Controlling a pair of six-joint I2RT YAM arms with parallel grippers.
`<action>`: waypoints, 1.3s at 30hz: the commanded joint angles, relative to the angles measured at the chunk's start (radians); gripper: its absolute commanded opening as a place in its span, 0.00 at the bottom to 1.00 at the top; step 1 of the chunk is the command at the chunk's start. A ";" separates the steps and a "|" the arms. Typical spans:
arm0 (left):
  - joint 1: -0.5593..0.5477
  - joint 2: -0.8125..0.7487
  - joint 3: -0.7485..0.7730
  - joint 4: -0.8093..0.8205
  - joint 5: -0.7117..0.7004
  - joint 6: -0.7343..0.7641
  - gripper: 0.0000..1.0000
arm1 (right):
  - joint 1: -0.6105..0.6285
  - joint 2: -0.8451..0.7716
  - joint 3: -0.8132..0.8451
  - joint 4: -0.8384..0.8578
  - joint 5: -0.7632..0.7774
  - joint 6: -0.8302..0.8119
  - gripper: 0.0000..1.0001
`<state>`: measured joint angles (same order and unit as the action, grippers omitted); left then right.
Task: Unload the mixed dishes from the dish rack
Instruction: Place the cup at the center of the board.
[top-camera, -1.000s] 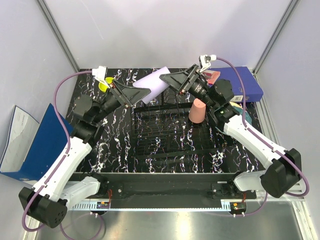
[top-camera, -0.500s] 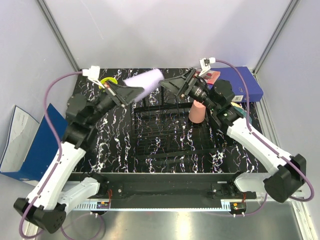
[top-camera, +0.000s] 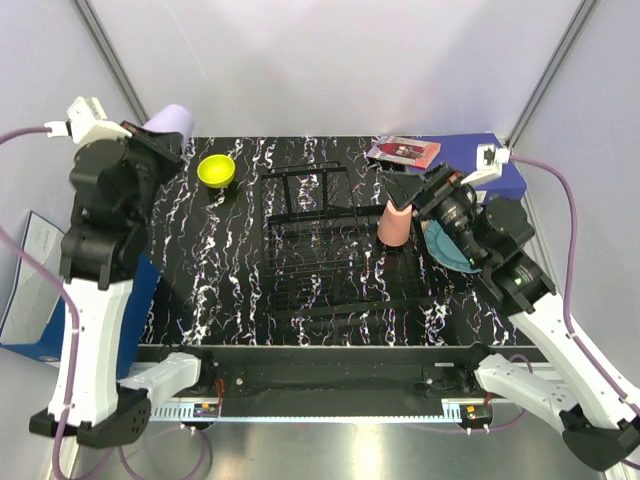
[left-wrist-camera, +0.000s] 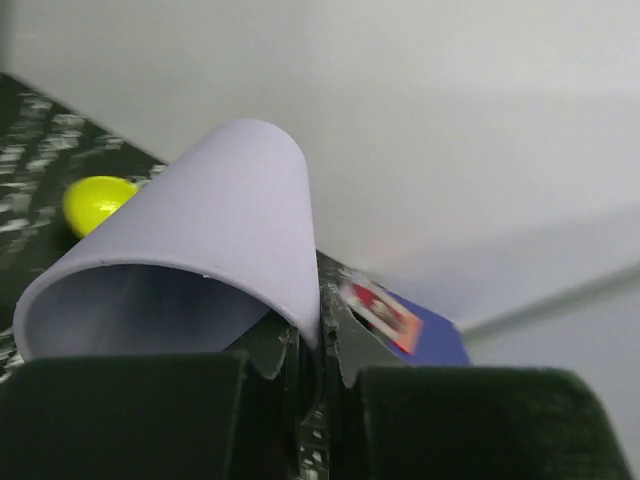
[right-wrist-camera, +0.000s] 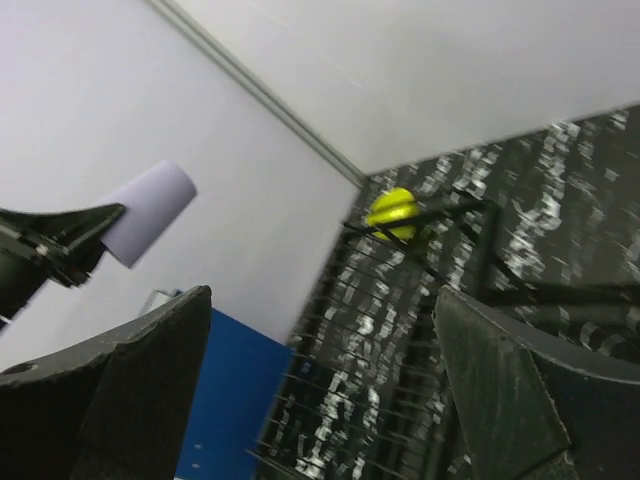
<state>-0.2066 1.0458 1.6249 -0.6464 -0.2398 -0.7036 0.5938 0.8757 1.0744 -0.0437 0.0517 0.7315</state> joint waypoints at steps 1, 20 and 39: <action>0.057 0.182 0.018 -0.216 -0.204 0.087 0.00 | 0.000 -0.038 -0.057 -0.149 0.122 -0.055 1.00; 0.207 0.772 0.119 -0.191 0.016 0.095 0.00 | 0.001 -0.167 -0.214 -0.239 0.169 -0.115 1.00; 0.277 0.993 0.233 -0.252 0.086 0.108 0.27 | 0.000 -0.104 -0.225 -0.222 0.192 -0.133 1.00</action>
<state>0.0669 2.0418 1.8065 -0.8906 -0.1825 -0.6209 0.5938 0.7570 0.8417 -0.2977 0.2245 0.6212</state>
